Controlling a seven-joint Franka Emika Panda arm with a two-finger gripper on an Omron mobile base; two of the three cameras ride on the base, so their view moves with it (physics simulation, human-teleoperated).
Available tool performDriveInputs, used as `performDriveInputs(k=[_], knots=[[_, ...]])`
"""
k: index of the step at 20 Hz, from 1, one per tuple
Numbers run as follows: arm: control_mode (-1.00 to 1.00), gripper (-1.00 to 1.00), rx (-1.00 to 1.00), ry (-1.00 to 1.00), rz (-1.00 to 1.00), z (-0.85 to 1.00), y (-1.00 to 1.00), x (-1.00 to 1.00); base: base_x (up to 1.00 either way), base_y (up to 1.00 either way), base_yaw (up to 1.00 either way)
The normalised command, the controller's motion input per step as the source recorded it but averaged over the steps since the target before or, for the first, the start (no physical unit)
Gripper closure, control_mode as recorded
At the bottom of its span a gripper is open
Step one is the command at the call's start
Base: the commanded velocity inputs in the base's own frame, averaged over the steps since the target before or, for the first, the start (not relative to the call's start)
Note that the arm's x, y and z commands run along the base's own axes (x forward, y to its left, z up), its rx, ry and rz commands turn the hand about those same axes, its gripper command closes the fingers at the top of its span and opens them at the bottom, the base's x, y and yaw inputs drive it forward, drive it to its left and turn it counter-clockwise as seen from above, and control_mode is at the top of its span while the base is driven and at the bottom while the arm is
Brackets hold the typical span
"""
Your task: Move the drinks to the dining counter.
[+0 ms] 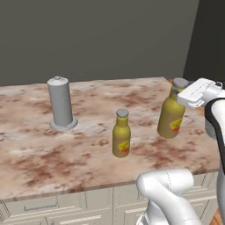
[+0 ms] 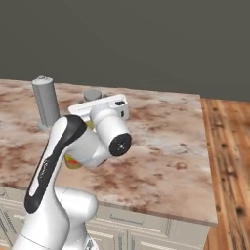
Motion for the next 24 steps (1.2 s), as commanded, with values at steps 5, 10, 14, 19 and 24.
performDriveInputs(k=[5, 10, 14, 19, 24], knots=[[-1.0, 1.0, -0.03, 0.13, 0.0, -0.25, 0.0, 0.45, 0.0, 0.0, 0.0], [-1.0, 1.0, 0.0, 0.03, 0.04, -0.19, 0.0, 0.38, 0.0, 0.0, 0.0], [-1.0, 1.0, 0.0, -0.16, 0.06, -0.31, 0.0, 0.2, 0.0, 0.0, 0.0], [-1.0, 1.0, 0.0, -0.2, 0.02, -0.34, 0.0, 0.16, 0.0, 0.0, 0.0], [-1.0, 1.0, 0.0, 0.0, 0.0, -0.11, 0.01, 0.19, 0.0, 0.0, 0.0]])
